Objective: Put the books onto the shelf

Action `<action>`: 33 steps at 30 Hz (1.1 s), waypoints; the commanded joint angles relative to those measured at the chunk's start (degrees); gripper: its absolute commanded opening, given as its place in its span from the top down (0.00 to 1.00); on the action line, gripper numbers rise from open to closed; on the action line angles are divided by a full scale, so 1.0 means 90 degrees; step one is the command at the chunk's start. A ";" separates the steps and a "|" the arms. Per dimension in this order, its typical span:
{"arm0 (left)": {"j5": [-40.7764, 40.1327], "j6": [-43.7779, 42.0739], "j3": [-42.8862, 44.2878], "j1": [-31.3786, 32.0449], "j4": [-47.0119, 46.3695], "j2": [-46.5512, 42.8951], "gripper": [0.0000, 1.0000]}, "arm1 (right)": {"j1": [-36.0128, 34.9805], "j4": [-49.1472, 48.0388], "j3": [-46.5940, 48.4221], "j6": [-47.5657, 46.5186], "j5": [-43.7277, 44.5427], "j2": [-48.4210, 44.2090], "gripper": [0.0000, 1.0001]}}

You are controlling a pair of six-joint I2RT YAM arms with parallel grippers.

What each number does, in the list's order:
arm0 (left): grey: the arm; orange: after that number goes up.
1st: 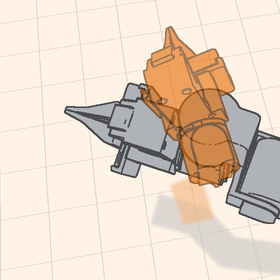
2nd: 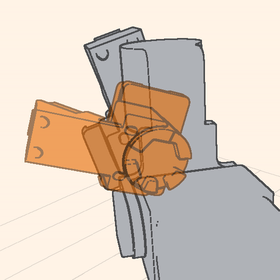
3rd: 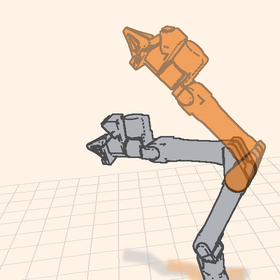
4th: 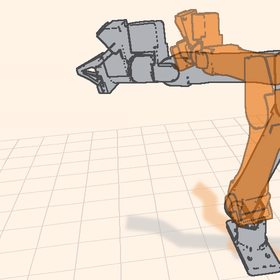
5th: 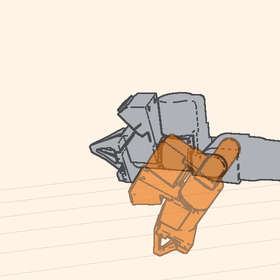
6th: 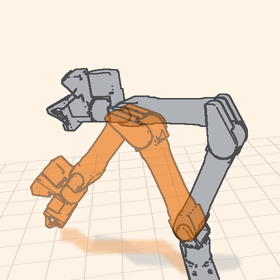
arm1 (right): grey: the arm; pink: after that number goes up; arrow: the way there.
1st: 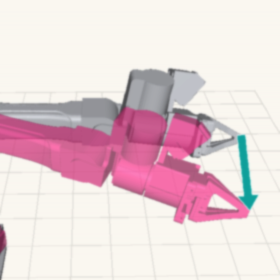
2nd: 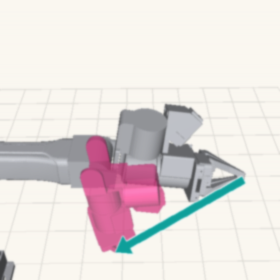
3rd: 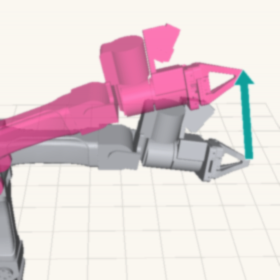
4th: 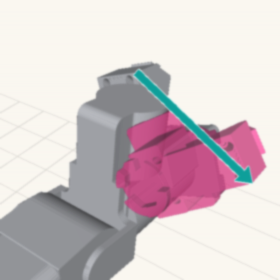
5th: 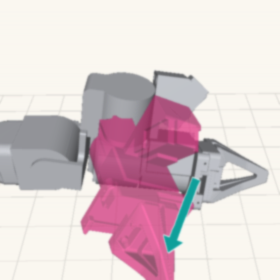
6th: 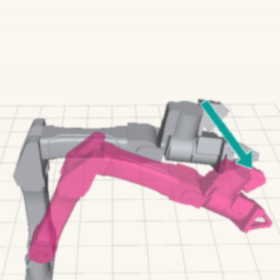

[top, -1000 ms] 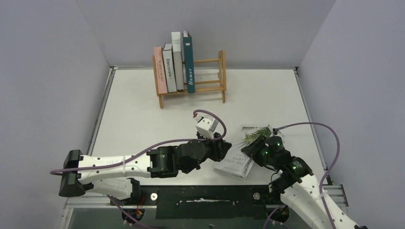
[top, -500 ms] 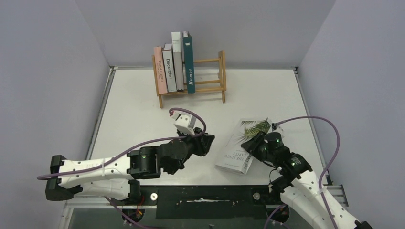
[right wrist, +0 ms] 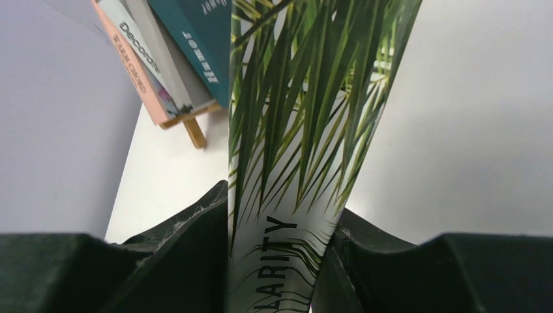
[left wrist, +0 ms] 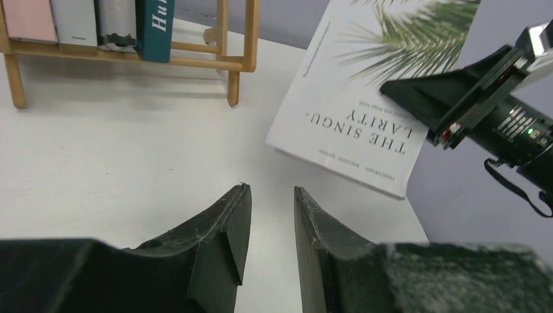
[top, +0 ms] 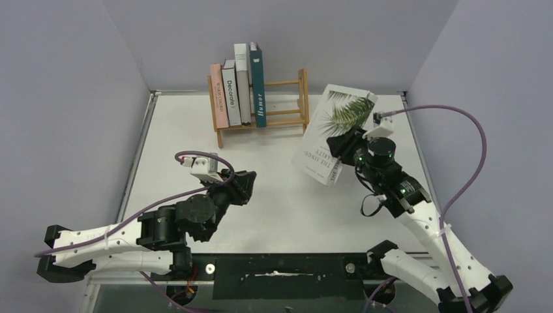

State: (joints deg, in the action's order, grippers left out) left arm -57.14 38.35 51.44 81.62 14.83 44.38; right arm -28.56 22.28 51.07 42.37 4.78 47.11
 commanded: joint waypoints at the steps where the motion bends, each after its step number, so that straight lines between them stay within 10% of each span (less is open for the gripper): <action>1: -0.0577 -0.0006 -0.0170 -0.0036 -0.0061 -0.0198 0.70 | -0.0040 -0.1906 0.0897 -0.1296 0.0416 0.0992 0.99; 15: -0.0945 -0.0711 -0.1265 -0.0075 -0.1475 -0.0893 0.70 | -0.0090 -0.4763 0.2334 -0.3569 0.0625 0.3997 1.00; 33: -0.1168 -0.0311 -0.1269 -0.0232 -0.0917 -0.1092 0.67 | -0.0142 -0.5412 0.4600 -0.4169 0.0003 0.6950 1.00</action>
State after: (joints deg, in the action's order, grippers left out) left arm -66.04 34.13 39.46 79.90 5.85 36.27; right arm -29.15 -18.09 87.77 6.31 6.31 108.49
